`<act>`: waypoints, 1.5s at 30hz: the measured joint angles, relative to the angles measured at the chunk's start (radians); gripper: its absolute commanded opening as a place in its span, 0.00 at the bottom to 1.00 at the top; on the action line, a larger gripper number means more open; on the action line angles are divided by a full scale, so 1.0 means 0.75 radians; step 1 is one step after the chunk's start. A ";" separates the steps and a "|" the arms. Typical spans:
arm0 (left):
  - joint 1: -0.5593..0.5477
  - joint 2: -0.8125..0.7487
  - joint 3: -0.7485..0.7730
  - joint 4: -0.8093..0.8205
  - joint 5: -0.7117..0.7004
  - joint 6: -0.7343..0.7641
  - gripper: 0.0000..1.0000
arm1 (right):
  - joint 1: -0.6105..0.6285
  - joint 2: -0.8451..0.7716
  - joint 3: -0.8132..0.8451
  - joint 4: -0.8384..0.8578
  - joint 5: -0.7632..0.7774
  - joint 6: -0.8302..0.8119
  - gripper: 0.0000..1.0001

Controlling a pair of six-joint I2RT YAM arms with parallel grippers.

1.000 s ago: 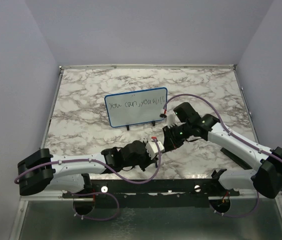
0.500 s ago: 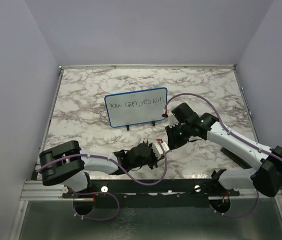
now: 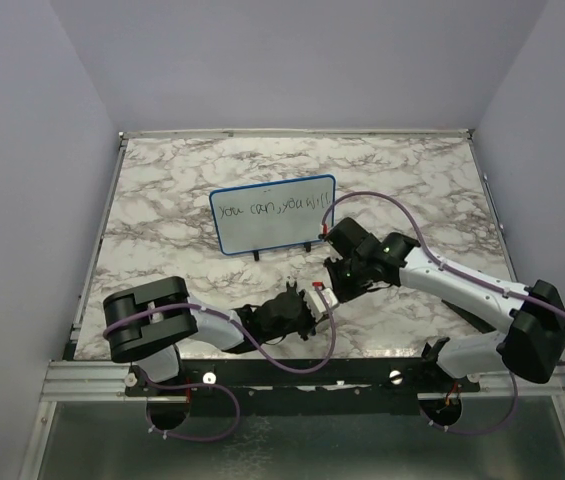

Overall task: Write a sentence on the whiteboard
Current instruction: Close the whiteboard marker, then place the whiteboard marker at the center of the board.

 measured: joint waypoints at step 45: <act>0.241 -0.867 0.083 -1.109 -0.373 -0.594 0.45 | 0.207 0.148 0.149 -0.133 0.364 0.277 0.01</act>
